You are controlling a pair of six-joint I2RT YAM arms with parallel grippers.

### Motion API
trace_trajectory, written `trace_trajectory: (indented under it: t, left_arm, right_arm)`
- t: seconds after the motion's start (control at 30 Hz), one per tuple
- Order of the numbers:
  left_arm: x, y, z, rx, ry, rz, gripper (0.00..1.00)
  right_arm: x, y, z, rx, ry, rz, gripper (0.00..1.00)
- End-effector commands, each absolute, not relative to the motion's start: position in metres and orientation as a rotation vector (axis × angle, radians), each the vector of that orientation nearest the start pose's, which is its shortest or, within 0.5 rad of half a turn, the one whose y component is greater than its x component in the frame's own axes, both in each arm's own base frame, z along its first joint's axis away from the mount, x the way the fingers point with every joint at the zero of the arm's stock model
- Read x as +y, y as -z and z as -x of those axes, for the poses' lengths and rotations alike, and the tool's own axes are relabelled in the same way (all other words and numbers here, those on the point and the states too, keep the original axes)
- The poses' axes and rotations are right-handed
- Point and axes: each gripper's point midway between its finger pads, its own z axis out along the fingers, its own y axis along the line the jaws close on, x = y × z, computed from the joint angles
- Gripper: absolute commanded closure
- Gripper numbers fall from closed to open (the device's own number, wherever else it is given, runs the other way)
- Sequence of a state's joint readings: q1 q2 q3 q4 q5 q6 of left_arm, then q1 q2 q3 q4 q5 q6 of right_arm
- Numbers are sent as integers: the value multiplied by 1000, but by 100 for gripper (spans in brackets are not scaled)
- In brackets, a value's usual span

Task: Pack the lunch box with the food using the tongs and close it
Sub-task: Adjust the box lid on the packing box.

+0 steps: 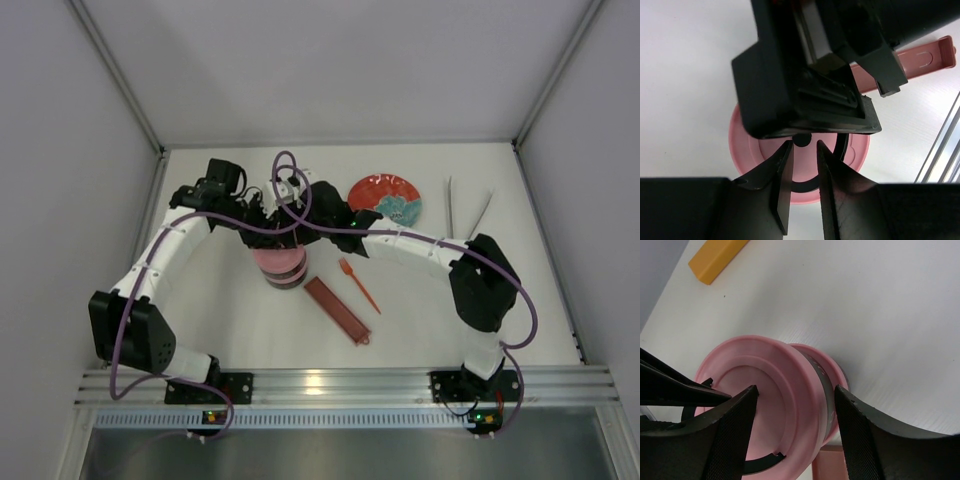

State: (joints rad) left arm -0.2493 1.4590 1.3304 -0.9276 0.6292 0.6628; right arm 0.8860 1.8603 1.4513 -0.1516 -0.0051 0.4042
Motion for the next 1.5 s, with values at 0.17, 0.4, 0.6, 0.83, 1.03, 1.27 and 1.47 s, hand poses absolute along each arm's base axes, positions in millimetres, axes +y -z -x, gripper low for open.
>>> trace_trajectory:
  t: [0.17,0.4,0.6,0.83,1.03,1.27,1.47]
  left_arm:
    - [-145,-183,-252,1966,591,-1544,65]
    - [-137,-163,-251,1944,516,-1605,59]
    - [-145,-181,-273,1999,511,-1426,55]
    - [-178,-255,-268,1936,760,-1297,55]
    - [-157,-249,-298,2027,708,-1073,53]
    - [-118,-243,-303,2030,601,-1072,29]
    - [-92,-207,-299,2052,469,-1210,21]
  right_arm:
    - [406,-125,-325,2247,-636,517,39]
    - [402,-125,-328,2245,-616,509,40]
    - [402,-128,-328,2240,-618,511,40]
    - [402,-129,-327,2238,-620,515,40]
    - [399,-137,-329,2220,-609,506,40]
    - [390,-146,-335,2207,-591,483,40]
    - [393,-149,-333,2201,-608,503,40]
